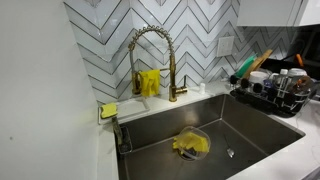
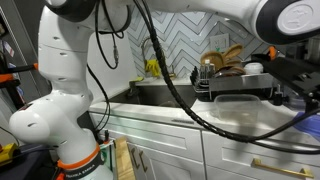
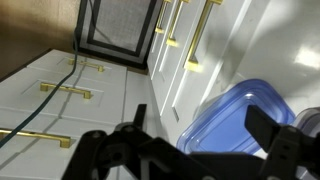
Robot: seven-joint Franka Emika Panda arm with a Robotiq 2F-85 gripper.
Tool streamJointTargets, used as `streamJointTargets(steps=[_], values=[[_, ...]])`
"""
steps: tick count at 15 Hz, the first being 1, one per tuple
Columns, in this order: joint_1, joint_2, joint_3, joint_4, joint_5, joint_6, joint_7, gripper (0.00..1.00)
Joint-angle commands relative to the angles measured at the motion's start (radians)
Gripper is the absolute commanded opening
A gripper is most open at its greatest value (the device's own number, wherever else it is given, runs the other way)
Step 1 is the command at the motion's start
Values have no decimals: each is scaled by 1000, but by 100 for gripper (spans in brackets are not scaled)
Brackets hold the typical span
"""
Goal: Put the lid on the lunch box, then put the lunch box on the rack
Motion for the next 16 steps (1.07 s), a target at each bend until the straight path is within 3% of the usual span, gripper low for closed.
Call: streamJointTargets(steps=[1, 11, 13, 14, 16], values=[[-52, 77, 44, 67, 33, 31, -58, 100], [-156, 224, 137, 258, 163, -9, -69, 99], [-170, 253, 149, 299, 185, -24, -56, 92], [-176, 270, 152, 318, 192, -29, -49, 83], [-183, 299, 155, 352, 195, -44, -23, 83]])
